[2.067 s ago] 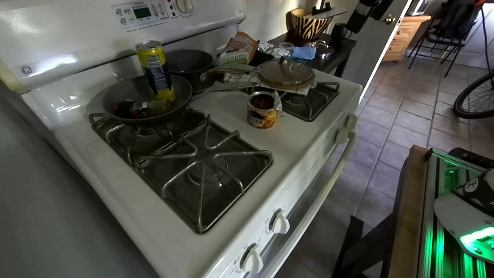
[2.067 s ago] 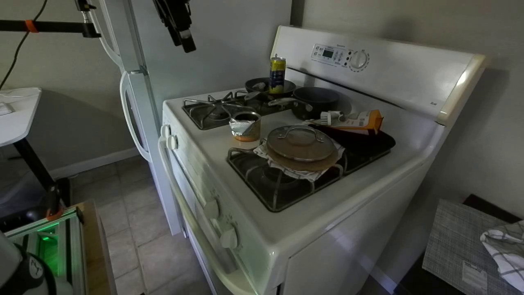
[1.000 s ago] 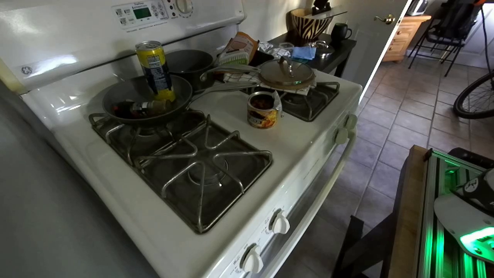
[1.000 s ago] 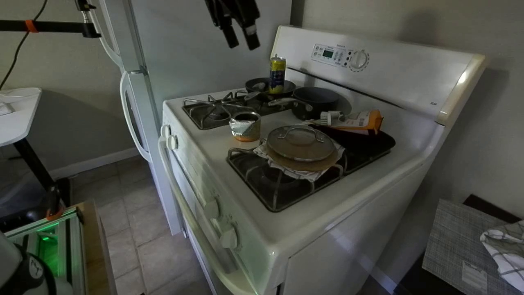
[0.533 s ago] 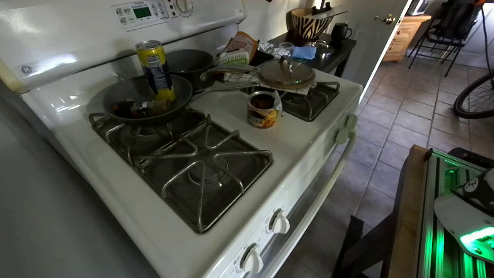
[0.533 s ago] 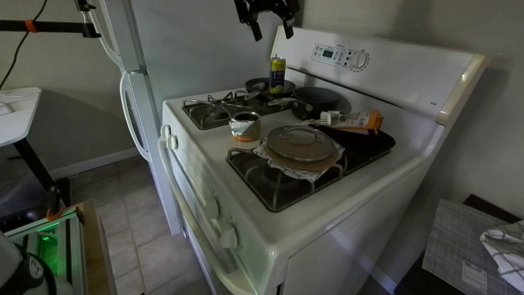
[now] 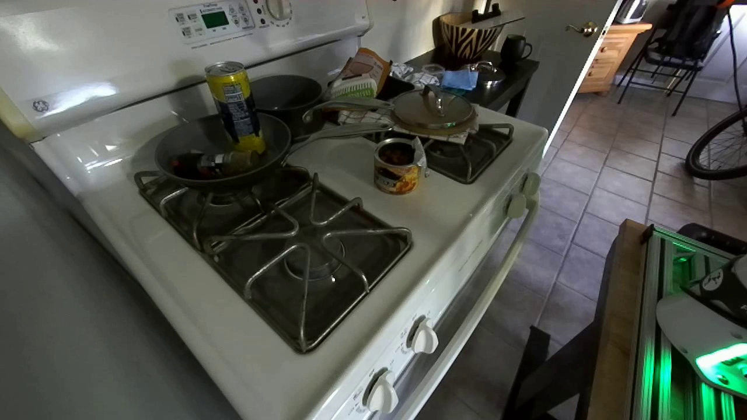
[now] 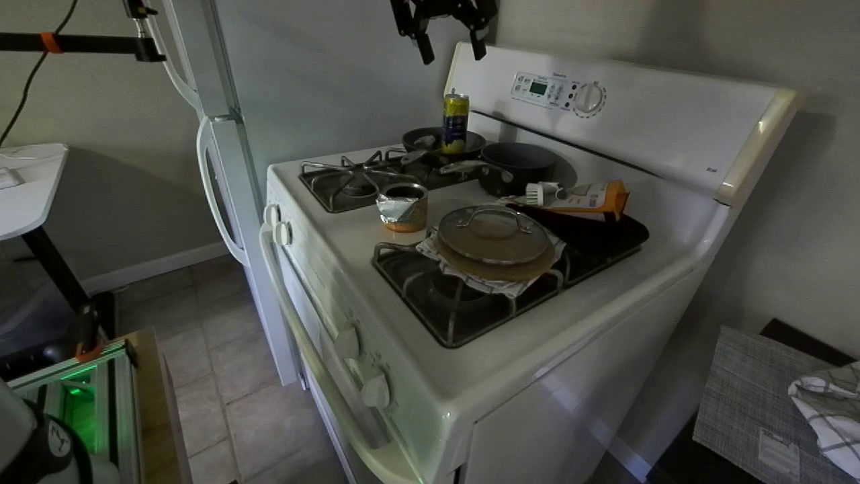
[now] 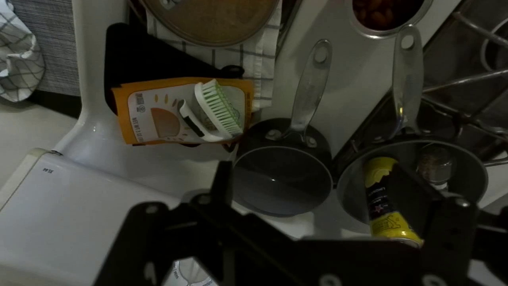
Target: Remove the can and bottle from the pan and put them inside the pot
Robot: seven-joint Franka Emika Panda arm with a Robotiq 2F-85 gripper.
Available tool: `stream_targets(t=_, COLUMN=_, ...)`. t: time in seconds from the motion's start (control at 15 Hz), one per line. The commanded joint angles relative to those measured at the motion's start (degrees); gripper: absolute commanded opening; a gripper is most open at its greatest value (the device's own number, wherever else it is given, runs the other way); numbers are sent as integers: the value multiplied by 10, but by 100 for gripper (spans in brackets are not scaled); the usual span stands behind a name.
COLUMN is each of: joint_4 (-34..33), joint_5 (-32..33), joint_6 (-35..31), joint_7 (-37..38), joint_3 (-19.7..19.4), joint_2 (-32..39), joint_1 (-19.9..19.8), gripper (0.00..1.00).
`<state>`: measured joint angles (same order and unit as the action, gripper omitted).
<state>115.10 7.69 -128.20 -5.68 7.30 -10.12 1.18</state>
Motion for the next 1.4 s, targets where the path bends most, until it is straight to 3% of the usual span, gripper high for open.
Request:
stream_targets(t=0.0, joint_4=-2, joint_5=3, joint_6=2, joint_7=2, joint_3=-10, joint_2=1, joint_1=11, gripper=100)
stream_targets(t=0.2, joint_4=-37, joint_5=-22, joint_6=-22, joint_7=-54, joint_3=-22, joint_2=53, joint_1=16, gripper=100)
stream_targets(t=0.47, joint_4=-135, joint_5=-38, joint_6=-36, joint_7=-128, joint_3=-22, joint_2=166, joint_1=23, gripper=100)
stream_targets(t=0.87, joint_4=-293, joint_5=-62, joint_6=10, joint_7=-240, joint_3=20, joint_2=266, joint_1=37, gripper=100)
stream_targets(t=0.93, joint_4=-243, joint_5=-50, joint_6=-21, joint_7=-199, joint_3=8, joint_2=244, joint_1=34, gripper=100)
stream_targets(t=1.33, joint_4=-284, joint_5=-51, joint_6=-4, joint_7=-227, joint_3=18, joint_2=260, joint_1=39, gripper=100)
